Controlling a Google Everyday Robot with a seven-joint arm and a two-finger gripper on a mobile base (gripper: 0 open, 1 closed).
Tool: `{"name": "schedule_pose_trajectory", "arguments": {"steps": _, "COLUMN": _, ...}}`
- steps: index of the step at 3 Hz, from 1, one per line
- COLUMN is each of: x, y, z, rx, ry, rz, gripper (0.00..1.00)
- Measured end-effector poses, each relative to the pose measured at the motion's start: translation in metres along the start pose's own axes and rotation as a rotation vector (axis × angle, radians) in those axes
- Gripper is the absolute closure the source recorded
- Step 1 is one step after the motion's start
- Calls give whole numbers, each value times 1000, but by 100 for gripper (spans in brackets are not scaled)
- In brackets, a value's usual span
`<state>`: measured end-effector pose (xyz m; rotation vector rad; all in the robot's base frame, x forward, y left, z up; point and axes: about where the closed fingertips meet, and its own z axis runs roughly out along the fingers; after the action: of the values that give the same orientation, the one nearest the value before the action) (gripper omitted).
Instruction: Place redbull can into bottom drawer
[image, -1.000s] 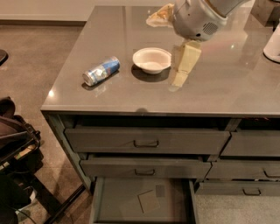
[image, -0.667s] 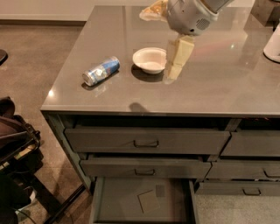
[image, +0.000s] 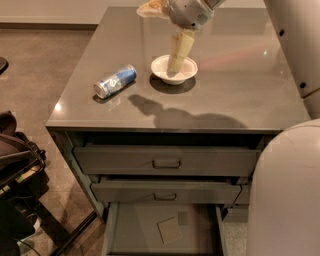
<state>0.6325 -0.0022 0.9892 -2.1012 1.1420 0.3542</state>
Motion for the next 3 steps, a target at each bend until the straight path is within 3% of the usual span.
{"name": "schedule_pose_trajectory", "arguments": {"steps": 1, "x": 0, "y": -1, "z": 1, "rx": 1, "ry": -1, "rz": 0, "gripper": 0}}
{"name": "schedule_pose_trajectory", "arguments": {"steps": 3, "x": 10, "y": -39, "z": 31, "rx": -34, "ry": 31, "rz": -46, "gripper": 0}}
